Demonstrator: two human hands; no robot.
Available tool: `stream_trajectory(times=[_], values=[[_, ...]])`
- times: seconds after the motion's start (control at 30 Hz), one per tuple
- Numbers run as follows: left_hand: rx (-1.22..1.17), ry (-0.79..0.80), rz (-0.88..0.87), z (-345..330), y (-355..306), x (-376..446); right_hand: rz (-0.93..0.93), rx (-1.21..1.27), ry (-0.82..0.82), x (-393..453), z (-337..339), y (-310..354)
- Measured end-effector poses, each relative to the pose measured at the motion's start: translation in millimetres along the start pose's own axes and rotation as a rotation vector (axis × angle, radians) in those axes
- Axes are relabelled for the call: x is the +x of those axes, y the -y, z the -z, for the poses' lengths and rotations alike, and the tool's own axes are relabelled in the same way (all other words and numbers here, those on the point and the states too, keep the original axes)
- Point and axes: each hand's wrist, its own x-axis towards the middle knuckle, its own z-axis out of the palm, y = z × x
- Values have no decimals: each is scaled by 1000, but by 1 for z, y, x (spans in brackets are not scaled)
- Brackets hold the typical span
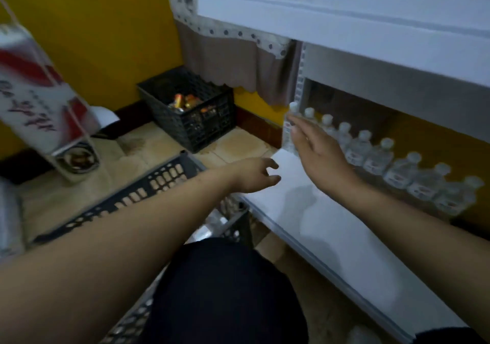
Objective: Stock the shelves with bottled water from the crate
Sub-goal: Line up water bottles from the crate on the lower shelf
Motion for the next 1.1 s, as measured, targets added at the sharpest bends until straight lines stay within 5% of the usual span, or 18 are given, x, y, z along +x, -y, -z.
stream_trajectory(times=[0.17, 0.23, 0.53, 0.8, 0.97, 1.1], values=[[-364, -323, 414, -48, 166, -95, 23, 114, 306, -12, -87, 39], [-328, -373, 613, -76, 218, -131, -1, 138, 420, -13, -120, 43], [-348, -277, 1115, -176, 345, -188, -116, 90, 854, -12, -269, 21], [-31, -103, 1230, -179, 379, -163, -110, 61, 923, -35, -326, -17], [-888, -261, 1199, -159, 350, -144, -170, 80, 847, -31, -314, -17], [-963, -168, 841, -123, 305, -148, -299, 104, 657, -13, -291, -12]])
